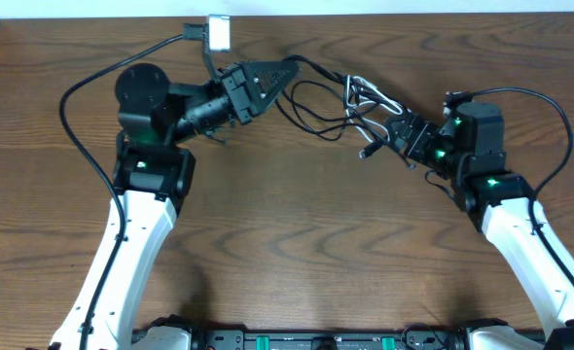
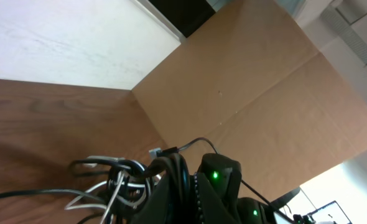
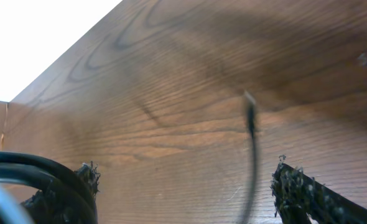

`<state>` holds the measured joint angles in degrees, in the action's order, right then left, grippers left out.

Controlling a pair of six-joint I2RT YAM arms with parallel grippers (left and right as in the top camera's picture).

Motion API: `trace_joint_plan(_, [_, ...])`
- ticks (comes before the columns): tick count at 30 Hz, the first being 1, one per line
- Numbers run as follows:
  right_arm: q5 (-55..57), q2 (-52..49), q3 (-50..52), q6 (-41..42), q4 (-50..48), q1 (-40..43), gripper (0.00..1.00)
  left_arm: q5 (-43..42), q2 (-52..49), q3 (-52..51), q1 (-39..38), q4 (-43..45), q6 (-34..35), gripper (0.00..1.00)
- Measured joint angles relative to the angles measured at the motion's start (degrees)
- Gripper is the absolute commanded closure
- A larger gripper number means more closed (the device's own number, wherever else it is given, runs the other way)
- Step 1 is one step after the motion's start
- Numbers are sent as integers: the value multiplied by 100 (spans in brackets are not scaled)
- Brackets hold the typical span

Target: Untangle cables

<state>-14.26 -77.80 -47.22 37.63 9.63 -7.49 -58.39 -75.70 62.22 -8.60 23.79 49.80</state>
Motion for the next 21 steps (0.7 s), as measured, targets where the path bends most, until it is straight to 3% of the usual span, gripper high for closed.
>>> trace_joint_plan(11, [-398,-2,0,-74,66,332,9,-627,0,0,413,15,-81,93])
trace_joint_plan(21, [-1003,-37,20,-487,-199,470,5,-1416,11,0,562,116,-686,93])
